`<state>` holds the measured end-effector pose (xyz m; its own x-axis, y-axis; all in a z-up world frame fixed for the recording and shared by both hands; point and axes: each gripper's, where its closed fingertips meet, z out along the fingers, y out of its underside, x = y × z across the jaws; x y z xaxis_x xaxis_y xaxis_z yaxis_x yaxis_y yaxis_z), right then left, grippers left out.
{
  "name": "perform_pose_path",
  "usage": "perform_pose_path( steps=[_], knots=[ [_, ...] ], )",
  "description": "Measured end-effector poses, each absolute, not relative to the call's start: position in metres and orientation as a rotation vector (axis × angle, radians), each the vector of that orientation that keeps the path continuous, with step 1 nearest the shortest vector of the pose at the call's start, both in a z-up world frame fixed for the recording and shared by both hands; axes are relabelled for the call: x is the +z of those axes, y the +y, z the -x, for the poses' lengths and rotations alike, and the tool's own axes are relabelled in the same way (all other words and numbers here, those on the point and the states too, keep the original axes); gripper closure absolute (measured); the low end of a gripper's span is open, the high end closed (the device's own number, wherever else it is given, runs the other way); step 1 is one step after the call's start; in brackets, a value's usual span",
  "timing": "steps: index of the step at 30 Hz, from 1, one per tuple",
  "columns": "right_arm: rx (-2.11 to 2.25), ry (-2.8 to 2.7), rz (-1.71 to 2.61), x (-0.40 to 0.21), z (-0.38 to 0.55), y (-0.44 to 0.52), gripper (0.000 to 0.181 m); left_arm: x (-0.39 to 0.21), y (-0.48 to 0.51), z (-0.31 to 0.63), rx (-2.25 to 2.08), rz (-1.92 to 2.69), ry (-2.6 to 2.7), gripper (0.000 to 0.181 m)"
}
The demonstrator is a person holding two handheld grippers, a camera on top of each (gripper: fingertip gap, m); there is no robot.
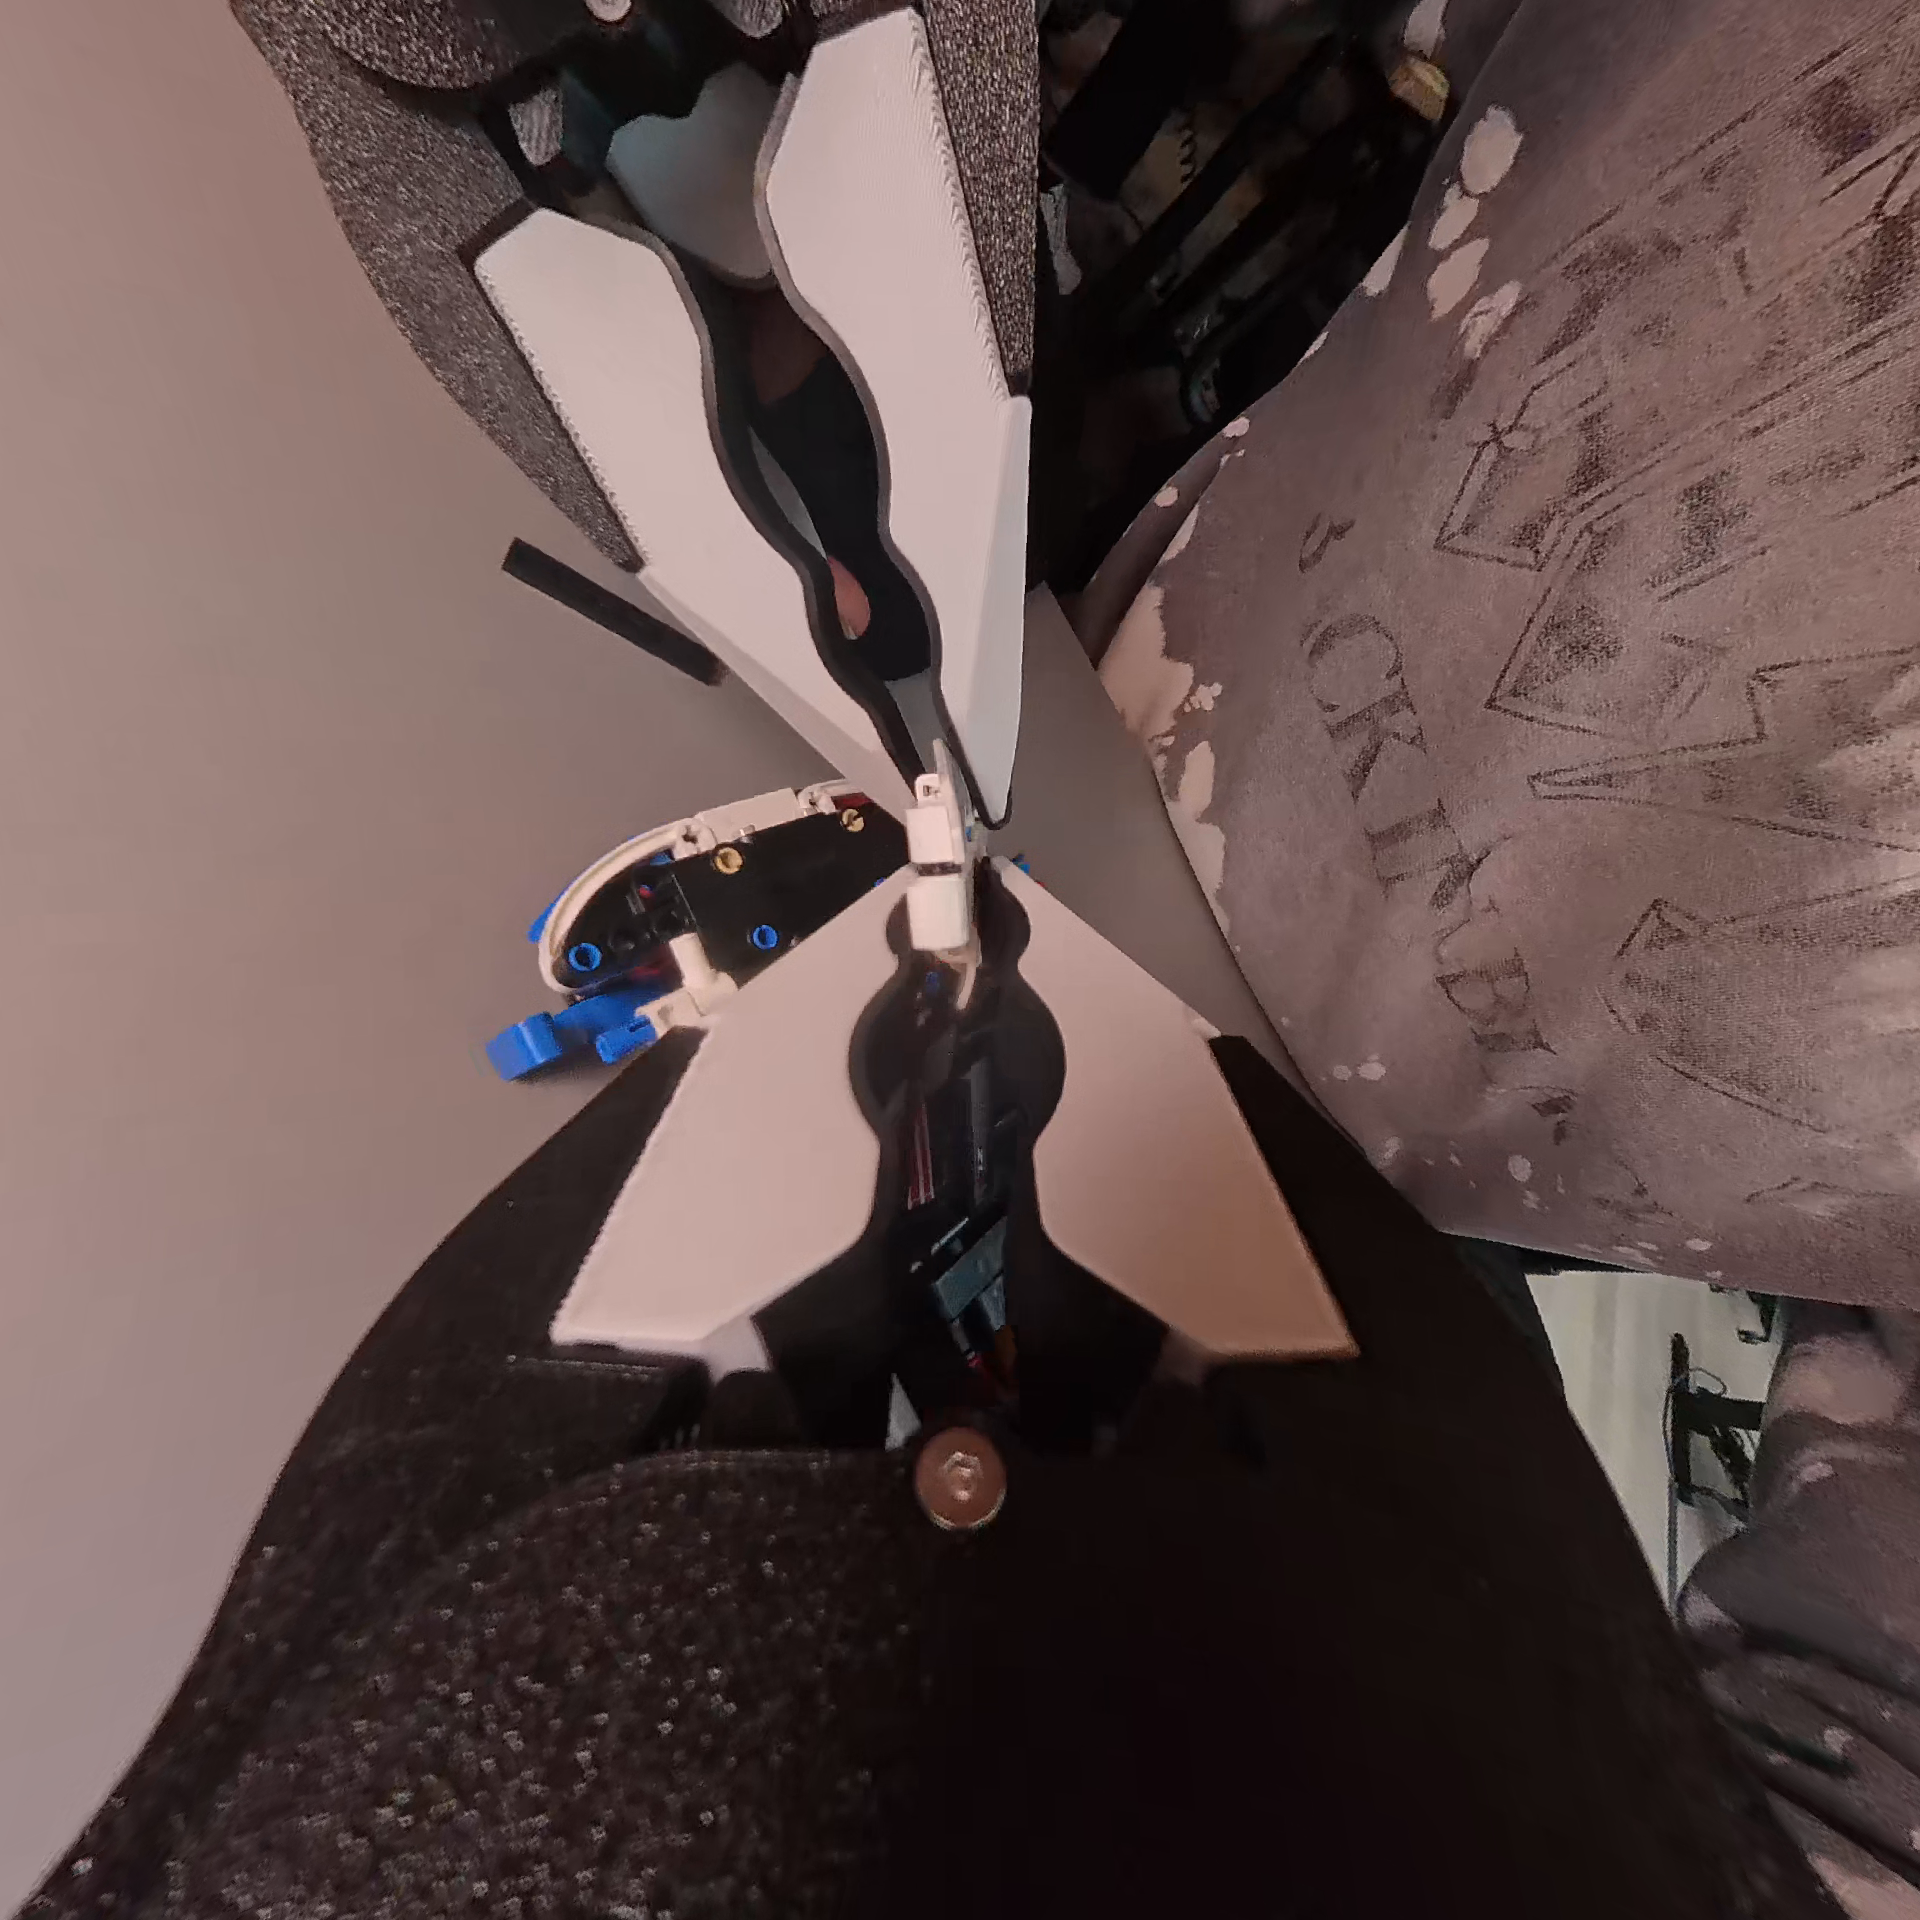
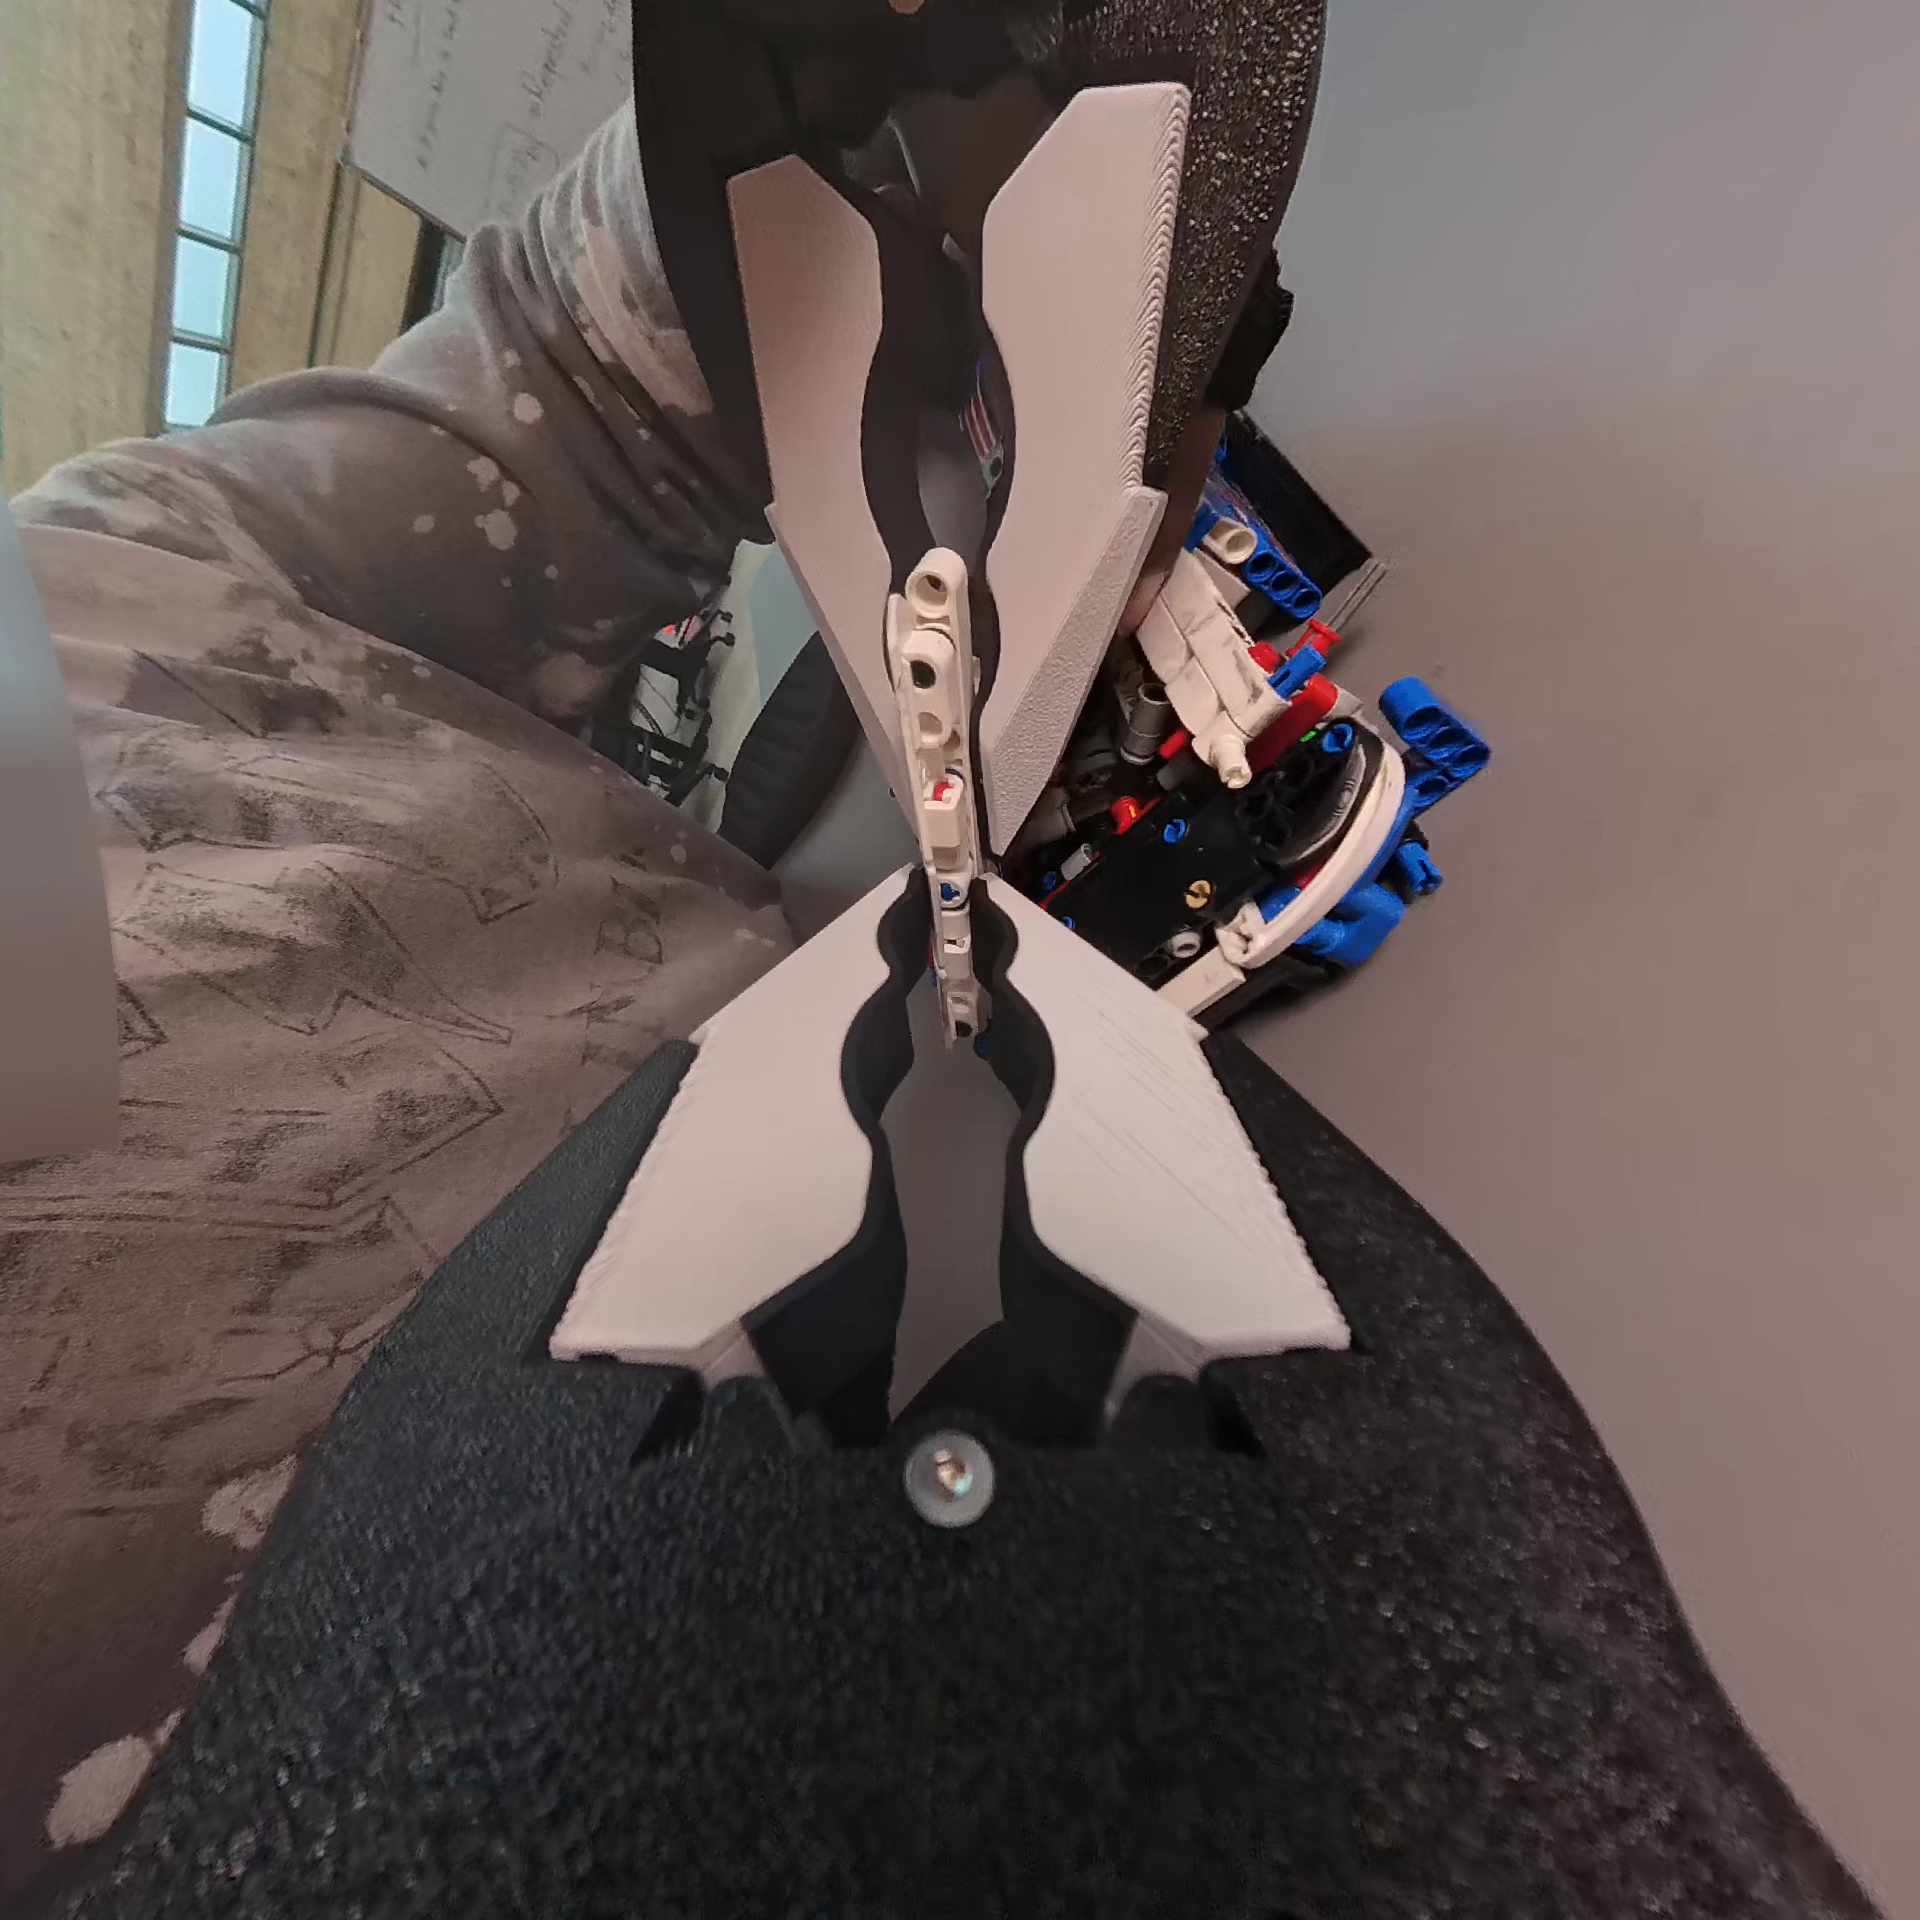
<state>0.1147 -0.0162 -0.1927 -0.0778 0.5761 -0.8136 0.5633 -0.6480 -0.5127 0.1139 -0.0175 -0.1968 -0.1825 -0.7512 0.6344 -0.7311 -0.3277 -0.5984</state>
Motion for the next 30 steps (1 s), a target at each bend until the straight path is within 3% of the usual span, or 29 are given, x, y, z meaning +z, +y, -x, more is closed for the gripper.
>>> perform_pose_path(
  steps=[23, 30],
  knots=[
    [1.922, -1.322, 2.04, -0.185, -0.136, -0.014, 0.176, -0.198, -0.027, -0.123, -1.627, 1.965, 1.712, 0.176],
    [1.814, -1.334, 2.027, -0.185, -0.127, -0.009, 0.175, -0.194, -0.016, -0.123, -1.672, 2.033, 1.455, 0.176]
  ],
)
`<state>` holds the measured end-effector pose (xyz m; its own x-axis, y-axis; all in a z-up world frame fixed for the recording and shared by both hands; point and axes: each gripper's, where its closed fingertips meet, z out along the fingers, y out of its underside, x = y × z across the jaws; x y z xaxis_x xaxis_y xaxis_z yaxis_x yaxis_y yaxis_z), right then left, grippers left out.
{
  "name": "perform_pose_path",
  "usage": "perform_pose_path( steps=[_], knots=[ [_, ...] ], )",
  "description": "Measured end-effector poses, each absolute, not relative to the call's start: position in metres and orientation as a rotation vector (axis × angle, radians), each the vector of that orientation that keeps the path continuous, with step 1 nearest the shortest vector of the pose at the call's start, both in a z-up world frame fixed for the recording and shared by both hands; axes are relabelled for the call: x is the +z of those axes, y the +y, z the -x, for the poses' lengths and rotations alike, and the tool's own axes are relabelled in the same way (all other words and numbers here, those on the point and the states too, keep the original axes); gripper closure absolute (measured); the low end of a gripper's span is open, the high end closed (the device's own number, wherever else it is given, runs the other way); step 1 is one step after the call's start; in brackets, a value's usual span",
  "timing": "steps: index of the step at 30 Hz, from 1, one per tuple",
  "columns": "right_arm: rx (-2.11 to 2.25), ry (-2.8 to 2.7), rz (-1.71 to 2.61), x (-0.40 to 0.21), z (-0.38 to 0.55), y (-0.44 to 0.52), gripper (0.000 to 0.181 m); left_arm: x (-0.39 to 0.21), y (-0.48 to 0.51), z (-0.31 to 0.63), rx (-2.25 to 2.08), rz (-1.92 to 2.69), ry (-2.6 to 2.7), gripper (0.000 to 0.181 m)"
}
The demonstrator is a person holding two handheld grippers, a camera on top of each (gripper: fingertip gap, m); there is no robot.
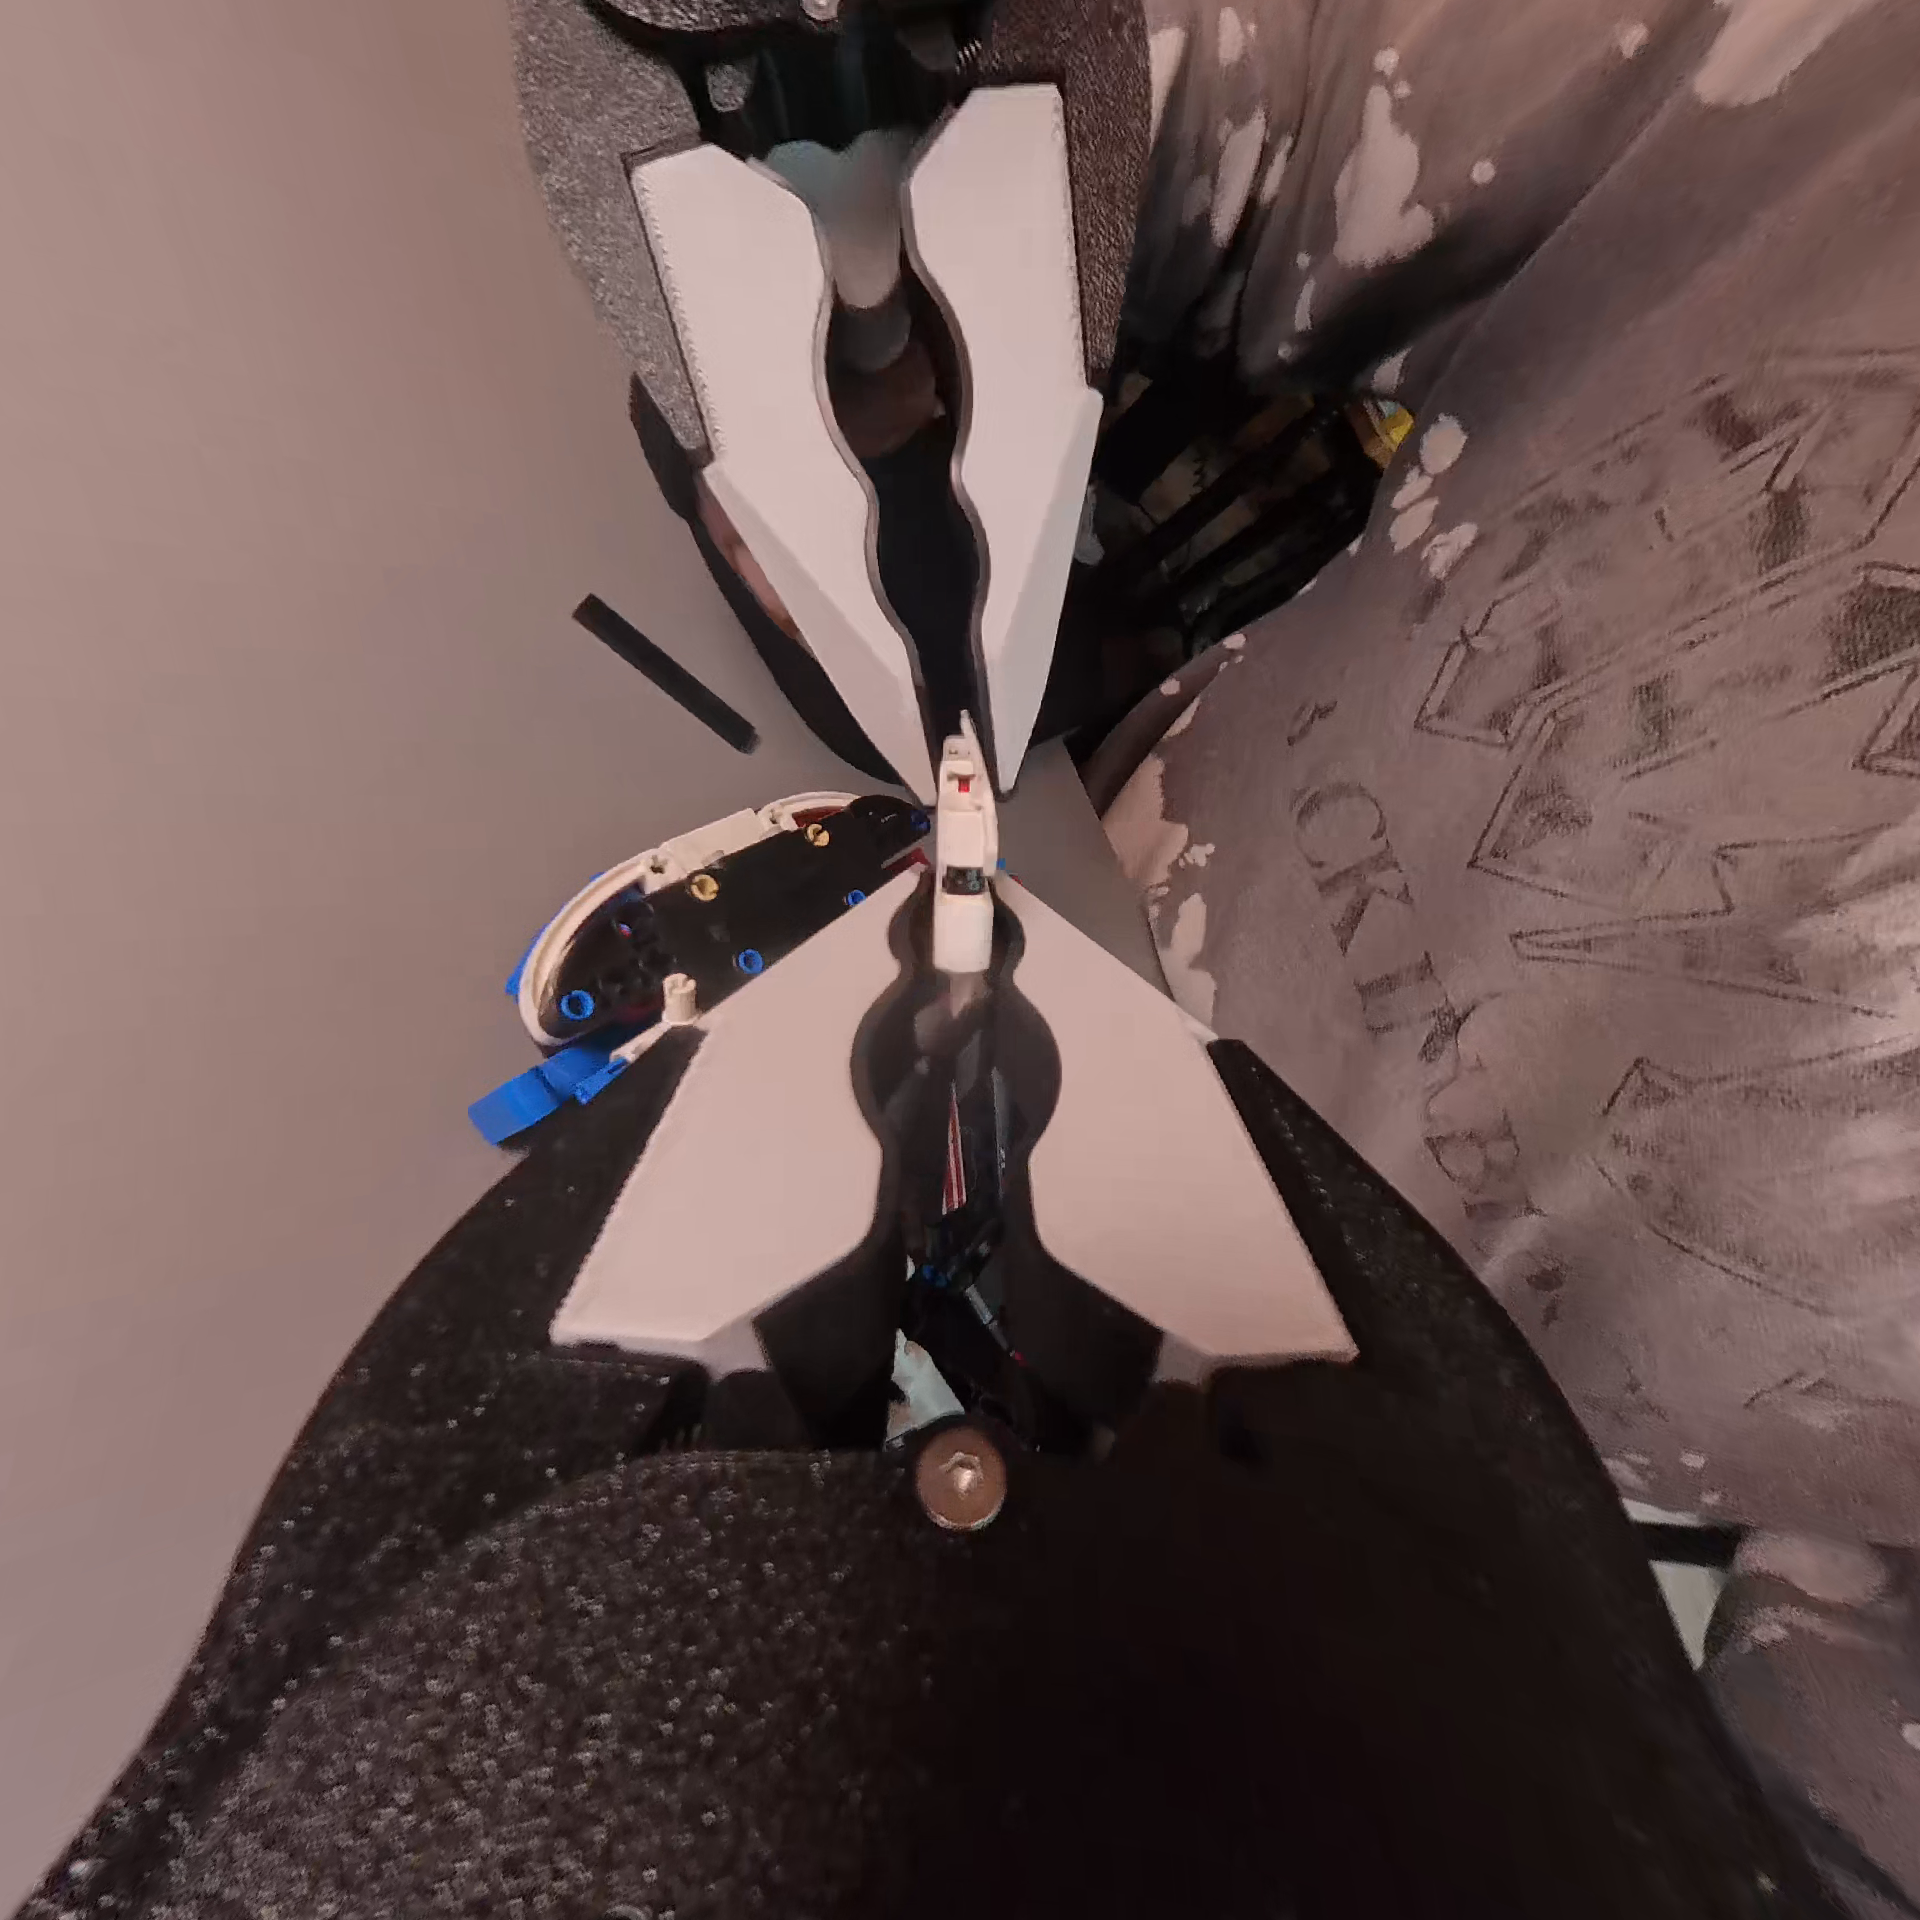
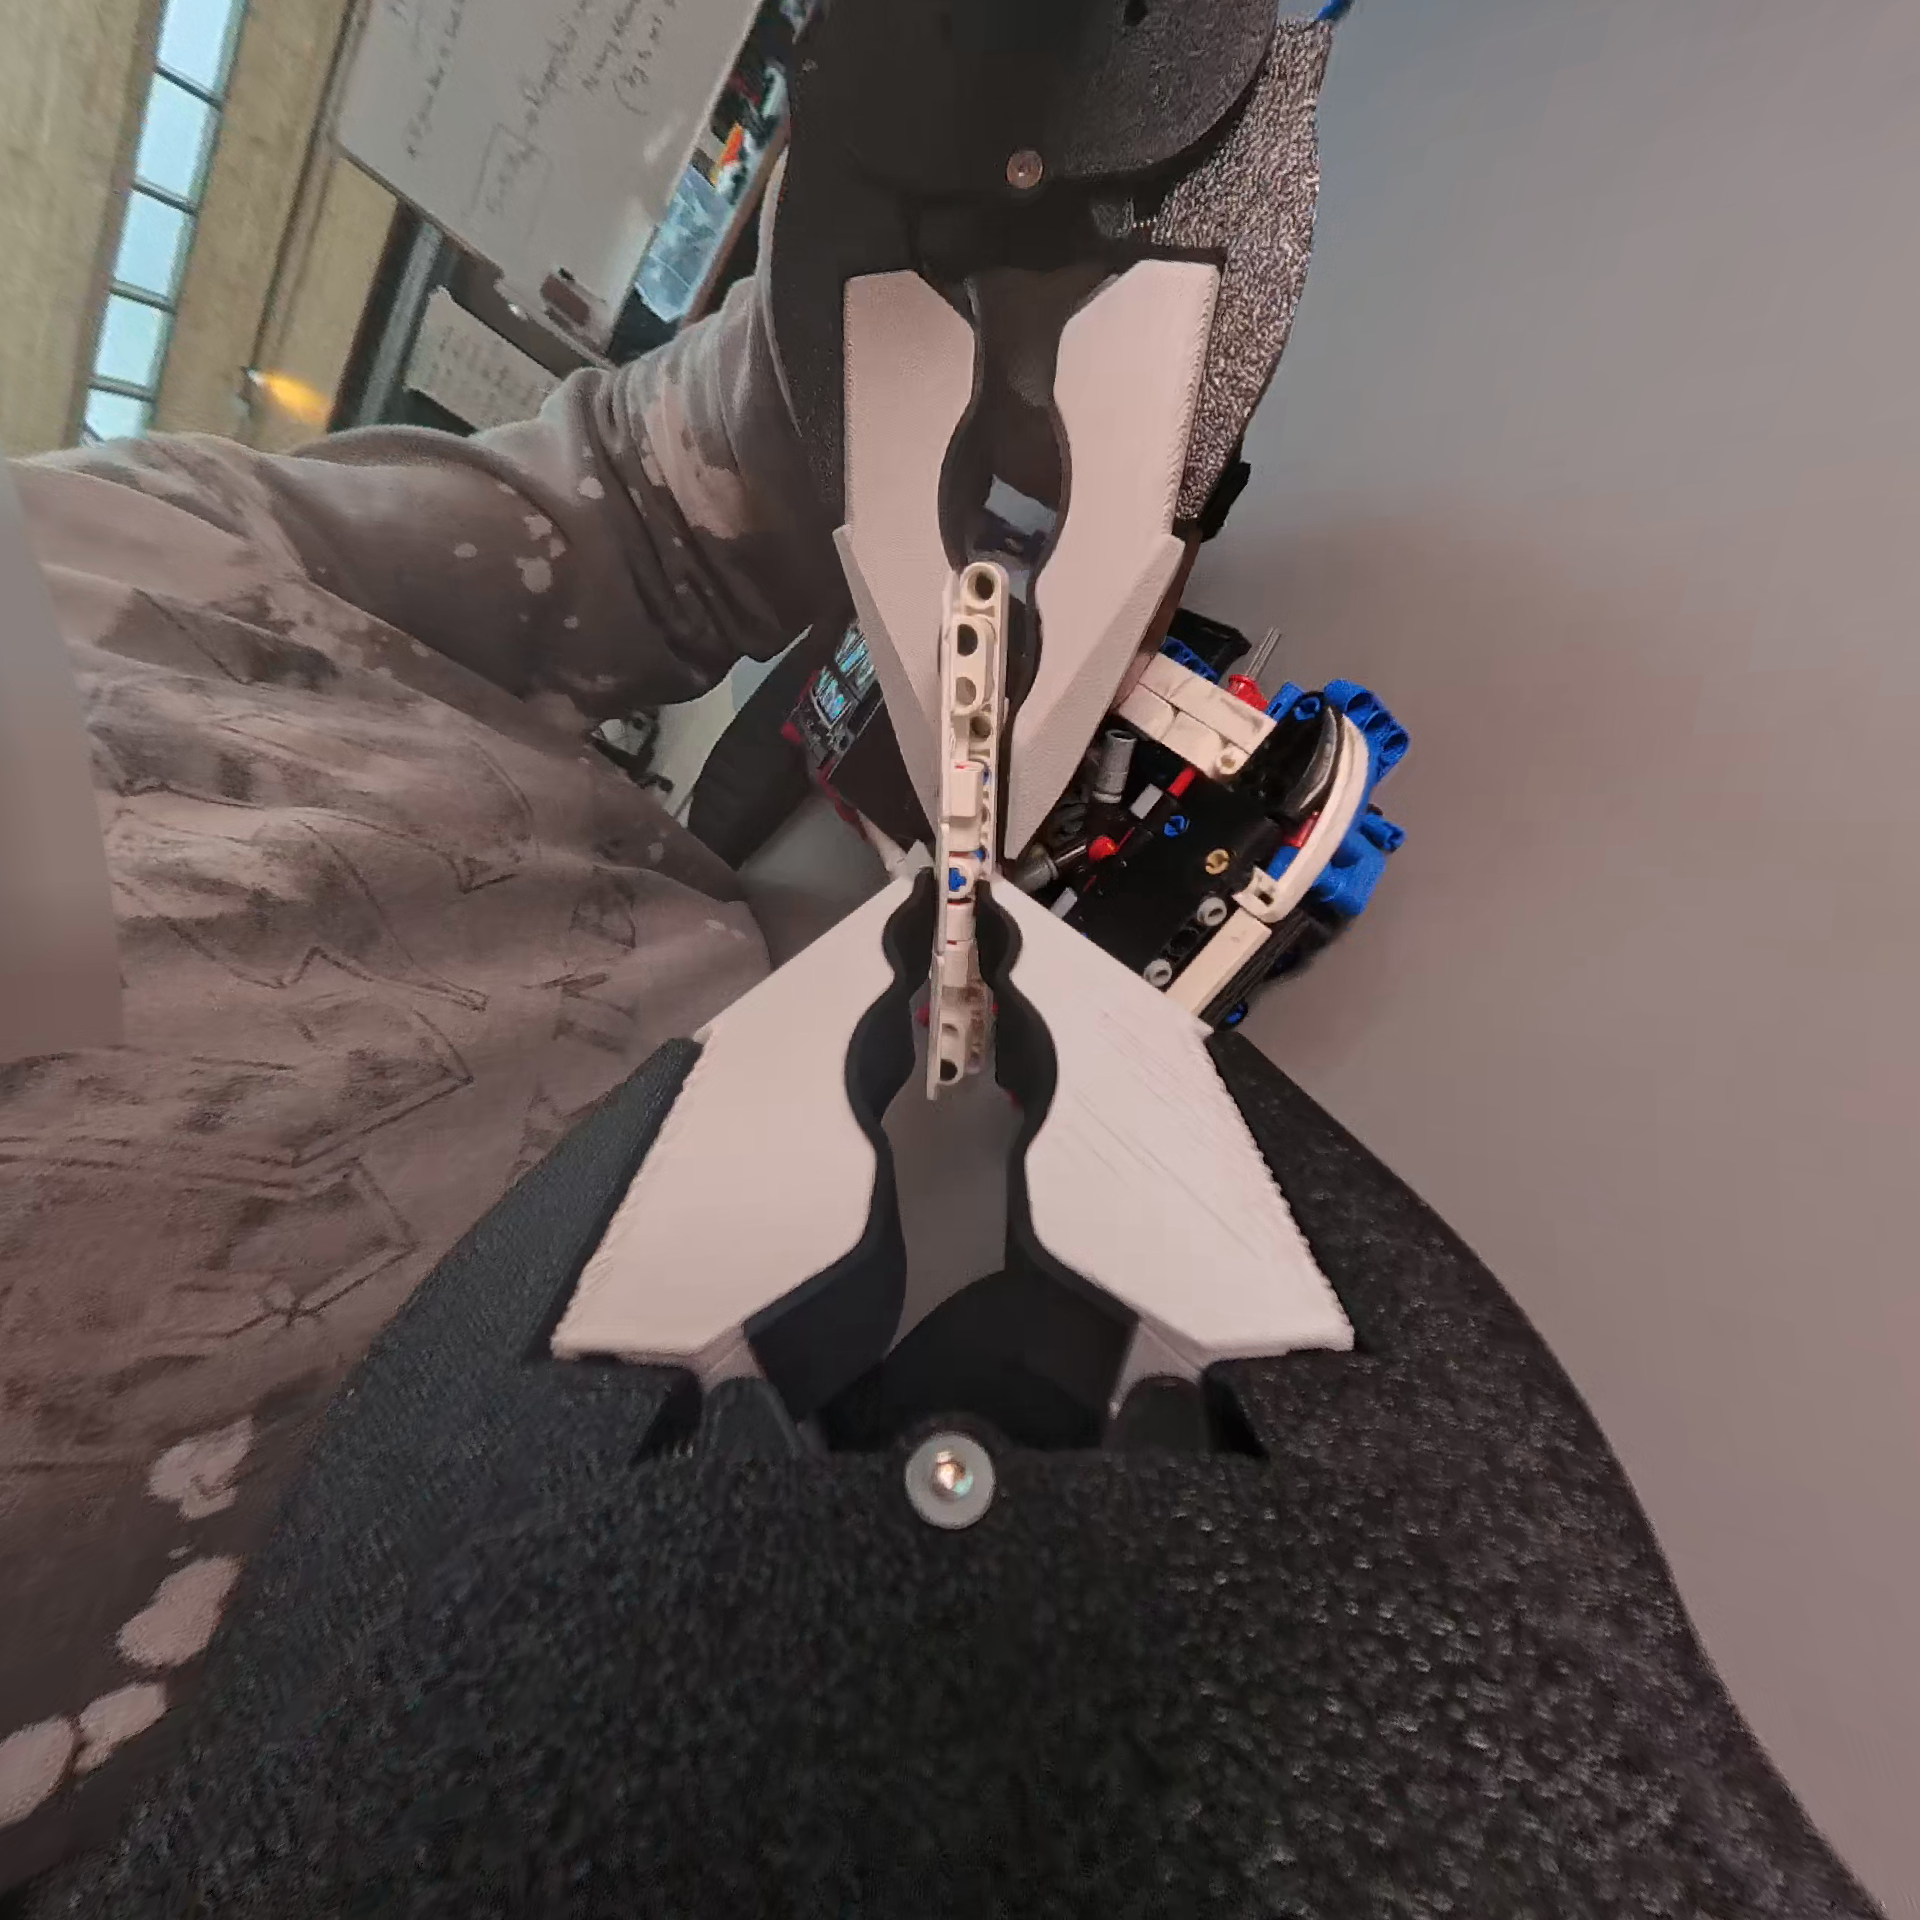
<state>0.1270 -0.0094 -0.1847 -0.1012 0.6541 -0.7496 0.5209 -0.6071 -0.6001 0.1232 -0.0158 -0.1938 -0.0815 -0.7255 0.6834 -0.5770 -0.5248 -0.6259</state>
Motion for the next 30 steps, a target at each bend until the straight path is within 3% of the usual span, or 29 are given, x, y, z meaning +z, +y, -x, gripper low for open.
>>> perform_pose_path(
  steps=[5, 8, 22, 30],
  knots=[
    [1.734, -1.39, 1.933, -0.174, -0.111, -0.001, 0.159, -0.194, -0.012, -0.12, -1.584, 2.055, 1.362, 0.174],
    [1.69, -1.396, 1.902, -0.173, -0.1, 0.009, 0.175, -0.192, -0.009, -0.119, -1.536, 2.045, 1.304, 0.169],
    [1.928, -1.388, 1.891, -0.172, -0.088, -0.042, 0.175, -0.183, -0.048, -0.1, -1.496, 2.028, 1.059, 0.176],
    [1.953, -1.103, 1.893, -0.161, -0.113, 0.007, 0.179, -0.185, -0.05, -0.09, -1.503, 2.037, 1.057, 0.176]
  ],
)
